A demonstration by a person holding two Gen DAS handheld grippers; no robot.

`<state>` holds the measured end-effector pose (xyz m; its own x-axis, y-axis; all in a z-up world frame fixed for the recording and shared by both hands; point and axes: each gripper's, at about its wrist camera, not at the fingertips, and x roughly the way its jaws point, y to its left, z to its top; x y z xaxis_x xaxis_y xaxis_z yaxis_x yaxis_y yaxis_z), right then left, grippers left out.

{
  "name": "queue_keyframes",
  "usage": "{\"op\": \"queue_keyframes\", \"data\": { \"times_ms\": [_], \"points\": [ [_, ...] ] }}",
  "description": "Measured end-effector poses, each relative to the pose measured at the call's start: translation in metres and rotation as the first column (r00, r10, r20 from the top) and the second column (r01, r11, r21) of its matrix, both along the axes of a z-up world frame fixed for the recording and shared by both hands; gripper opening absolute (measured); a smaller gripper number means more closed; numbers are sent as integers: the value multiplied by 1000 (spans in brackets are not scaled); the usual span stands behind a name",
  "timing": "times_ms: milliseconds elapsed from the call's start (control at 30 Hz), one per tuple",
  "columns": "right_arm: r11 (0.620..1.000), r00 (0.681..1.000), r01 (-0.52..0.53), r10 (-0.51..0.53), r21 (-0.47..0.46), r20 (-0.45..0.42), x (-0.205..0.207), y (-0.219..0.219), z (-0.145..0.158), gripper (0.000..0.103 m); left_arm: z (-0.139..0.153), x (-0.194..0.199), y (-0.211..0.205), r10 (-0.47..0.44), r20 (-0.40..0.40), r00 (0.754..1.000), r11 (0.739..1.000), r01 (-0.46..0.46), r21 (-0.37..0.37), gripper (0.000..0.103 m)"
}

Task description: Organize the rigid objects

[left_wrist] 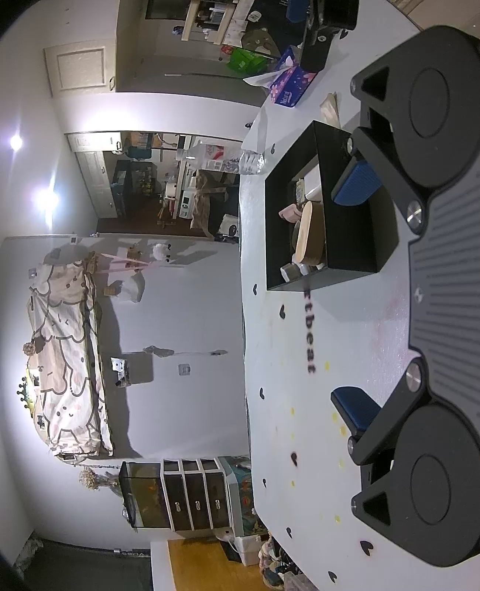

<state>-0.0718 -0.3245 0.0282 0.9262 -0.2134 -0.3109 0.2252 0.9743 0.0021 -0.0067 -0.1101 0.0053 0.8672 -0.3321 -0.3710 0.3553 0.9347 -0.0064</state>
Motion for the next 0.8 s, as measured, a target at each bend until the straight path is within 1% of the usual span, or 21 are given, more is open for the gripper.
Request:
{"op": "queue_keyframes", "data": {
  "times_ms": [800],
  "points": [
    [1000,1000,-1,1,-1,0,0,1,0,101,0,0,0,-3,4,1000,1000,3,-2,103]
  ]
}}
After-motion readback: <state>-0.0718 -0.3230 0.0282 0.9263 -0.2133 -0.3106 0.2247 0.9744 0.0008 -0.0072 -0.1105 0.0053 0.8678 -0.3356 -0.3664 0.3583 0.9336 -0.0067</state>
